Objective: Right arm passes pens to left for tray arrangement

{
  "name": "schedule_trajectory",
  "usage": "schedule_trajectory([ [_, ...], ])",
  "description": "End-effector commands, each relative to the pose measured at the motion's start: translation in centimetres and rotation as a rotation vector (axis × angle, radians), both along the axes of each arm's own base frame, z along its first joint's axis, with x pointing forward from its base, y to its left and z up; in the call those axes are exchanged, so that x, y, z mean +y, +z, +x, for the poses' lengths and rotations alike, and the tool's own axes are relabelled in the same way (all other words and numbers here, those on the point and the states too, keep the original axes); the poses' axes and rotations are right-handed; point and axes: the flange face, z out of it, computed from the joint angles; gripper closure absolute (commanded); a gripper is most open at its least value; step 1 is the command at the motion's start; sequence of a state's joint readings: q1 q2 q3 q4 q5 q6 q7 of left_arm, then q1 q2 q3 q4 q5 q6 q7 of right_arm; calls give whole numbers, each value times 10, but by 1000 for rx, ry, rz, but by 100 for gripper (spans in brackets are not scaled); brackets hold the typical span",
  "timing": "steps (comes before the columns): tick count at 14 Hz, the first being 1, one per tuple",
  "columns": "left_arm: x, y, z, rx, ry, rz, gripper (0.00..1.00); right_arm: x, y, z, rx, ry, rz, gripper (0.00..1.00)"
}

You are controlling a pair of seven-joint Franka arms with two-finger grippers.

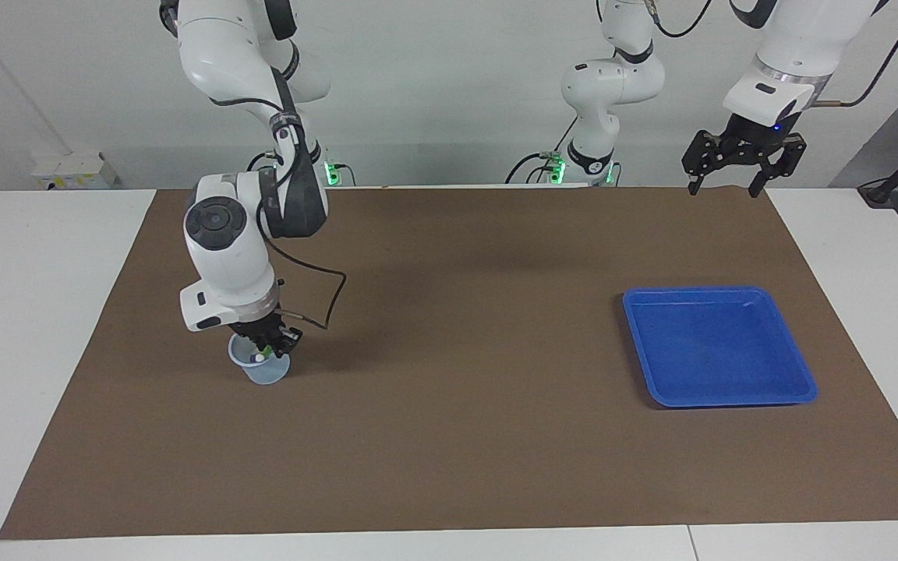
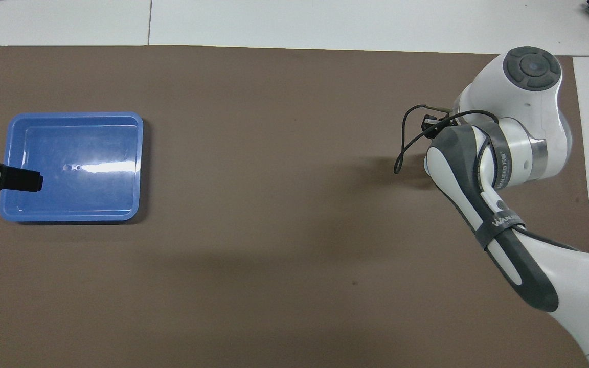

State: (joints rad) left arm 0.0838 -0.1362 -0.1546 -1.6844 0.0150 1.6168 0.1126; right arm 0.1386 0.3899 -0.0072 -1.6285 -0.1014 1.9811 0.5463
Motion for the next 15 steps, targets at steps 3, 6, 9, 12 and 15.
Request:
schedule_trajectory([
  [3, 2, 0, -9, 1, -7, 14, 0, -1, -4, -8, 55, 80, 8, 65],
  [6, 2, 0, -9, 1, -7, 14, 0, -1, -2, -9, 66, 115, -4, 69],
  [9, 2, 0, -9, 1, -7, 14, 0, -2, -2, -9, 70, 138, -3, 84],
  [12, 2, 0, -9, 1, -7, 14, 0, -5, -2, -9, 72, 165, -1, 100],
  [15, 2, 0, -9, 1, -7, 14, 0, -7, 2, -8, 68, 190, 0, 100],
])
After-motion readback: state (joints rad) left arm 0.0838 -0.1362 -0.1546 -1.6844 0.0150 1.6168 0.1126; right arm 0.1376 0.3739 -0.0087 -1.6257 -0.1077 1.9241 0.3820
